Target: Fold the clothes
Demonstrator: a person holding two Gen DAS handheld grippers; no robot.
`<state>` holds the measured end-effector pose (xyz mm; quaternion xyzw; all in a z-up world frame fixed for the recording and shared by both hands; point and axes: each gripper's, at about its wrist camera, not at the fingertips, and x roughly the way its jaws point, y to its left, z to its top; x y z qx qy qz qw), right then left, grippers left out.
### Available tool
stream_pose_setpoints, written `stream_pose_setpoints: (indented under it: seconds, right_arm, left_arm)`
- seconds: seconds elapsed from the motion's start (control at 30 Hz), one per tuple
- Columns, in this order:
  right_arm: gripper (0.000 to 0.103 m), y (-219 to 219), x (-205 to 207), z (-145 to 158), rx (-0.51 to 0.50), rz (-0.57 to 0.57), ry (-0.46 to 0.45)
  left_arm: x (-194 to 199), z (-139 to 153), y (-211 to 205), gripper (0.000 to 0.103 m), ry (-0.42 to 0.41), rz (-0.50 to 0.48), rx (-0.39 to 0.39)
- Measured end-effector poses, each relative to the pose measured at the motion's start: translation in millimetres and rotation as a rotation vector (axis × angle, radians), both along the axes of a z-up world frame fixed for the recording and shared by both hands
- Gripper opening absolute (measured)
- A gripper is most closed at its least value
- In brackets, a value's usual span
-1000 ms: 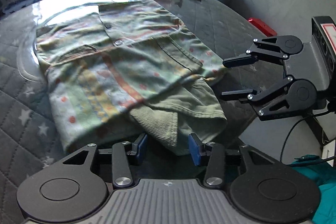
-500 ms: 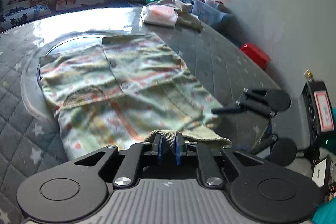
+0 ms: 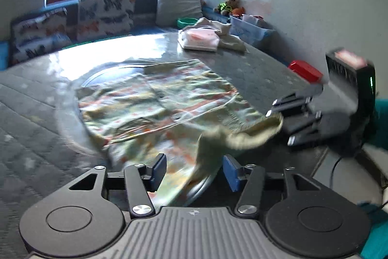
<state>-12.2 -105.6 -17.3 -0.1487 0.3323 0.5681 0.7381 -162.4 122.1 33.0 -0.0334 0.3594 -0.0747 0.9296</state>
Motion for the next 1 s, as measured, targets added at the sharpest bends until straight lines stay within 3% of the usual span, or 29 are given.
stream_pose_setpoints:
  seconds: [0.2,0.53,0.7,1.0]
  right_arm:
    - [0.018,6,9,8,0.008,-0.018,0.022]
    - [0.016,10,14,14,0.018,-0.053,0.01]
    - [0.015,10,14,15,0.024,-0.064,0.005]
    - [0.011,5,16,17,0.047,-0.107,0.003]
  left_arm:
    - [-8,-17,-16,0.059,-0.039,-0.071,0.194]
    - [-4,-44,-32,0.059,-0.075,-0.15,0.426]
    - [-7,-52,-29,0.041,-0.097,-0.165,0.501]
    - [-15,-51,-18,0.04,-0.162,-0.18,0.547]
